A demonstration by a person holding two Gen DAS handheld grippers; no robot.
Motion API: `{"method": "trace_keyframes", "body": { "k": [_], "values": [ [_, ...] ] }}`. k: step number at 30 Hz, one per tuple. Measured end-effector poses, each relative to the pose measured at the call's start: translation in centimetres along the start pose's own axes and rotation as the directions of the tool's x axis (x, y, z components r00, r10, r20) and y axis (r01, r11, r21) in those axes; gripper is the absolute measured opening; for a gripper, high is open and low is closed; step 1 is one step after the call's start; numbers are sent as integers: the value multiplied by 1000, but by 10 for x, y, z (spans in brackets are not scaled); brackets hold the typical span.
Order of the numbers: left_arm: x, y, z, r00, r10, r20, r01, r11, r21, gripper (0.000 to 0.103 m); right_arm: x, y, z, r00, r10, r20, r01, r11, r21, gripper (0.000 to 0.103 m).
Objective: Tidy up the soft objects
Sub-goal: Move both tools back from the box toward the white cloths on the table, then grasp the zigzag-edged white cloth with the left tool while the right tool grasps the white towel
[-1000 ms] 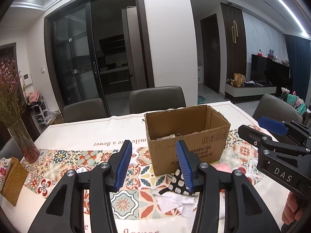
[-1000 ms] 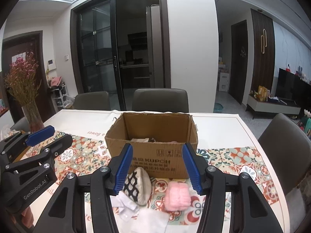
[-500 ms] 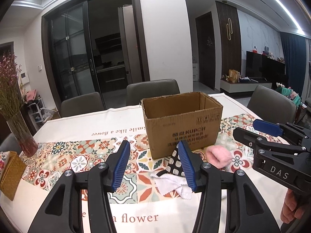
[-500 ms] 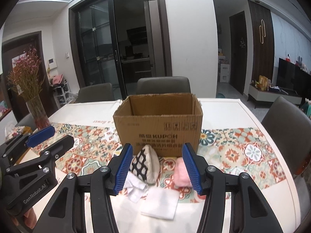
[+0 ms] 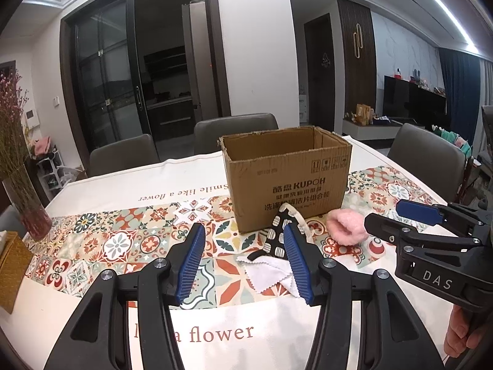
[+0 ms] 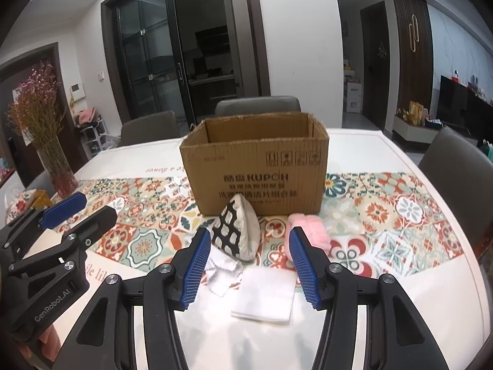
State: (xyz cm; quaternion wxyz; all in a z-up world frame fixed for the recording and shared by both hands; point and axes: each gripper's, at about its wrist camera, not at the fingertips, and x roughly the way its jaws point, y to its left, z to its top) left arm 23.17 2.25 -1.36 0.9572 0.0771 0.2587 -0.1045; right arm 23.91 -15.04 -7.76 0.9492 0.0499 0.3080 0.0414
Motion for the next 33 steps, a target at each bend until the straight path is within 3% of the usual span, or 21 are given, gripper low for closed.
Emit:
{"method": "trace_keyframes", "body": {
  "k": [19,33],
  "values": [
    [44,-4,-39,996,-66,-56,70,995,75,53,48,-7,-56,989,-64,-134,73,995,66,54],
    [94,-8,-57,981,-127,-147,139,988,75,53,86,-17,-71,975,-66,-211,87,992,91,54]
  ]
}}
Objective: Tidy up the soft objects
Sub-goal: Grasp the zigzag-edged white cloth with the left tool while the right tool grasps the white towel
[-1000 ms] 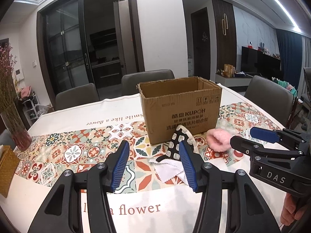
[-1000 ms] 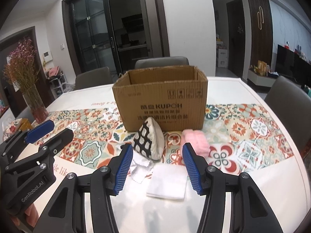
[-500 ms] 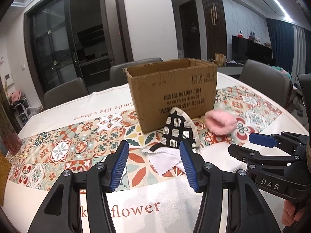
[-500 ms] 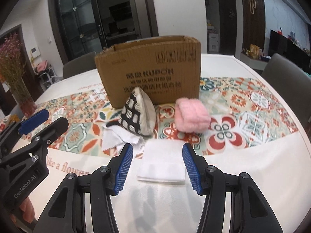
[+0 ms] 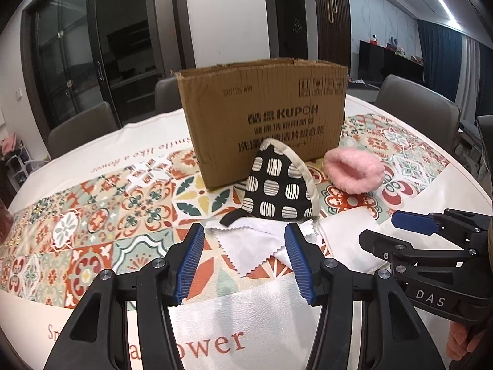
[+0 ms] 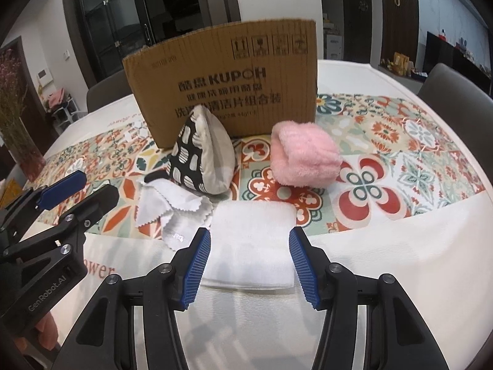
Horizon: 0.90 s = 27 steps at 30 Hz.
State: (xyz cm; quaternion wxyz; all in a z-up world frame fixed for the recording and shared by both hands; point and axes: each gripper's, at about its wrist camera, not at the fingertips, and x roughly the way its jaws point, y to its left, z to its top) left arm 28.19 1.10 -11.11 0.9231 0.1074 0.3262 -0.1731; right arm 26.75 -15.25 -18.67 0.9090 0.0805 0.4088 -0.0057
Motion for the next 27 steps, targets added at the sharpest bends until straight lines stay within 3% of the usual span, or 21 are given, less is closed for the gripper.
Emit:
{"method": "trace_keyframes", "body": {
  "k": [12,15,27],
  "values": [
    [38,1,-7,994,-76,-82,75,997,-14,53,21,0,-1,999,10,-44,-11,1000,-15,55],
    [46,1,-7,992,-88,-94,87,996,-14,53,28,1,-1,998,11,-60,-13,1000,-28,64],
    [76,-8,-5,983,-105,-151,106,994,-1,53,39,3,1,998,-28,-62,22,996,-92,65]
  ]
}}
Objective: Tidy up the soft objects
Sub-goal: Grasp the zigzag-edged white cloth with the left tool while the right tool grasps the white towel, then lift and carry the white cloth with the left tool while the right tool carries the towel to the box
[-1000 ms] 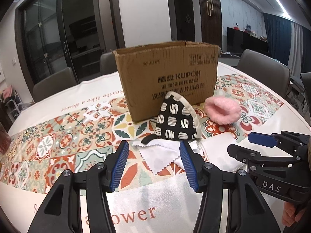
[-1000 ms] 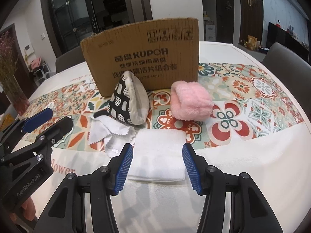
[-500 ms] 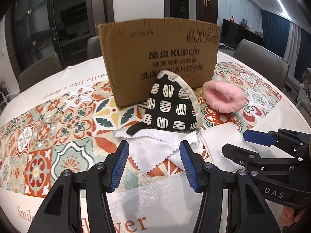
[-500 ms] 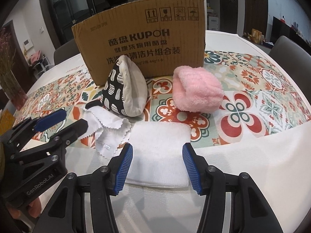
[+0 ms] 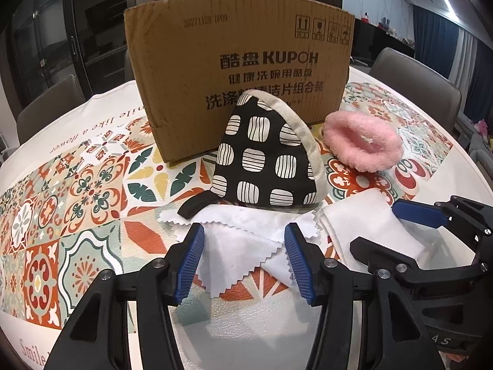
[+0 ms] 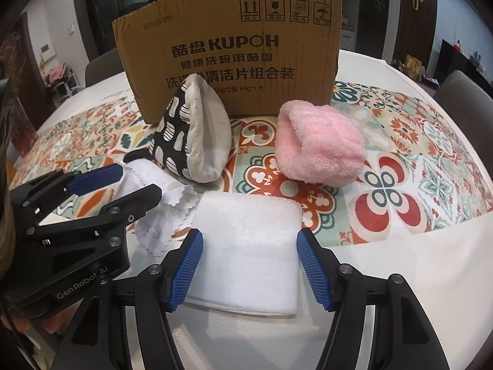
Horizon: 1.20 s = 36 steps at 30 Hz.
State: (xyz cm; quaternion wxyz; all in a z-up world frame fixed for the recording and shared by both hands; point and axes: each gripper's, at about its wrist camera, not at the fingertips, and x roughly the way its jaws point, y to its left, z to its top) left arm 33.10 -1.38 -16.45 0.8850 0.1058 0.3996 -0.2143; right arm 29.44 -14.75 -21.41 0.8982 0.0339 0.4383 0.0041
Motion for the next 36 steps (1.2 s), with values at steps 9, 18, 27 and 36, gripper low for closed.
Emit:
{"method": "trace_keyframes", "body": {
  "k": [9,18,27,36],
  "values": [
    [9,-3,0,999,-13,-40,13,1000,-4,35,1,3,-1,1000,-20,-1,20,999,-34,64],
    [6,-8,-2,999,-10,-35,10,1000,-4,9,-4,19,-4,999,31,9,-30,993,-116,19],
    [-14,-7,-6,1000,19,6,-19,1000,-18,8,-9,13,-5,998,69,-8,-70,994,-80,13],
    [-43,-11,0,997,64,43,-61,996,-66,8,-25,5,-2,995,94,22,-93,994,-58,13]
  ]
}}
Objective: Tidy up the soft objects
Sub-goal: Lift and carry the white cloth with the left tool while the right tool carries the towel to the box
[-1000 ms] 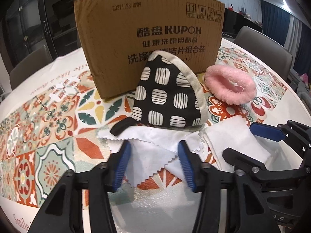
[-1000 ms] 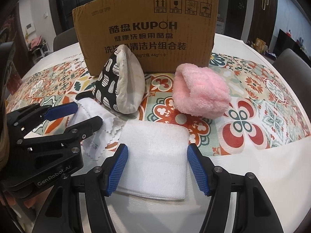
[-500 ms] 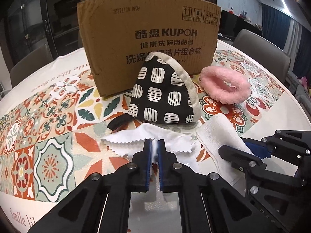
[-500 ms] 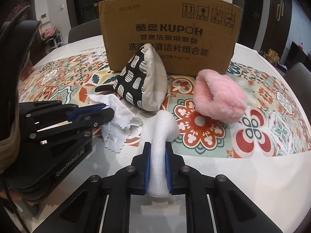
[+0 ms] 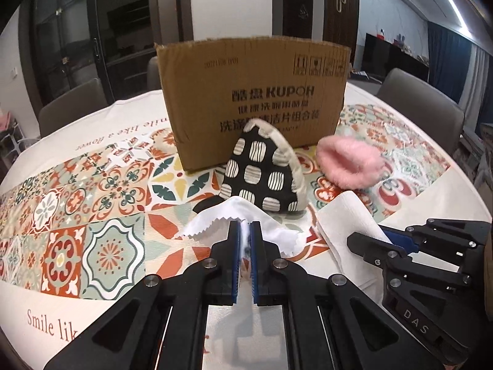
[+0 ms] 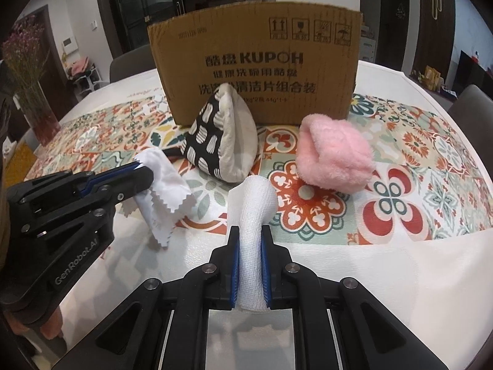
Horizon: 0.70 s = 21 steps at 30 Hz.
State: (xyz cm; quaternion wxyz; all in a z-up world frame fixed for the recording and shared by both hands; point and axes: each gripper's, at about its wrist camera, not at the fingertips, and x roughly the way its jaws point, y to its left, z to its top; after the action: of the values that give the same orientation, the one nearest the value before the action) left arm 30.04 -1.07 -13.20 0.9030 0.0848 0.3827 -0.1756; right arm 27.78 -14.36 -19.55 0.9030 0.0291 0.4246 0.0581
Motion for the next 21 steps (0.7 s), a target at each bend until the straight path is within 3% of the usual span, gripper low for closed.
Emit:
{"method": "trace_keyframes", "body": {
  "k": [21],
  "values": [
    [-74,-16,18,992,41,116,-32,996,-78,8,-77,-8,18,982,40,184,-42,999,4,13]
  ]
}}
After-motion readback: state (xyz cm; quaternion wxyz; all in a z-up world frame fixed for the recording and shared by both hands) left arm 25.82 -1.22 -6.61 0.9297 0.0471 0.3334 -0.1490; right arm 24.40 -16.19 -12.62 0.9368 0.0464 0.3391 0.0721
